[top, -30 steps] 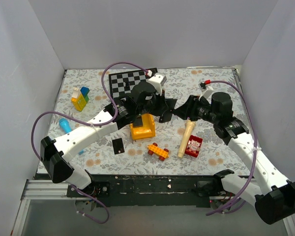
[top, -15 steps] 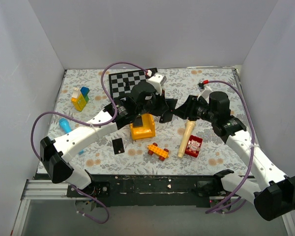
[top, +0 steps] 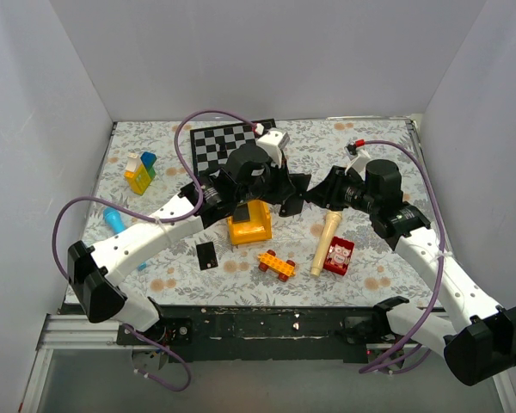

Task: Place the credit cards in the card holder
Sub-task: Open the card holder at the center of the board.

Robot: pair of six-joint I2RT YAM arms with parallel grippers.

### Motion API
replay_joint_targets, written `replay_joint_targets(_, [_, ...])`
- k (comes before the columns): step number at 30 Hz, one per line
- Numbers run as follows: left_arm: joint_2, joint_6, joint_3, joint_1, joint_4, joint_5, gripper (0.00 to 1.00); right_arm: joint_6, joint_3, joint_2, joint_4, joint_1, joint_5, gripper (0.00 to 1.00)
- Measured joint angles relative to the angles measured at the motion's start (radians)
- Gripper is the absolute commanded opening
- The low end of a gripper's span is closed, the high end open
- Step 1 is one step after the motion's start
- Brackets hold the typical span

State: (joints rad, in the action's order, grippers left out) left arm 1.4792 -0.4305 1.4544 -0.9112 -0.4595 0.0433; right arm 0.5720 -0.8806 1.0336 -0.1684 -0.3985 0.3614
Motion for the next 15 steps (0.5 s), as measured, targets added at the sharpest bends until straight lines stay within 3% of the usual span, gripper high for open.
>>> replay_joint_targets(9, [-0.006, -0.011, -0.008, 0.0, 0.021, 0.0, 0.0, 0.0, 0.0, 0.0, 0.008, 0.0, -0.003, 0.2])
replay_joint_targets(15, [-0.025, -0.017, -0.029, 0.003, 0.031, 0.0, 0.0, -0.001, 0.0, 0.0, 0.008, 0.0, -0.004, 0.01])
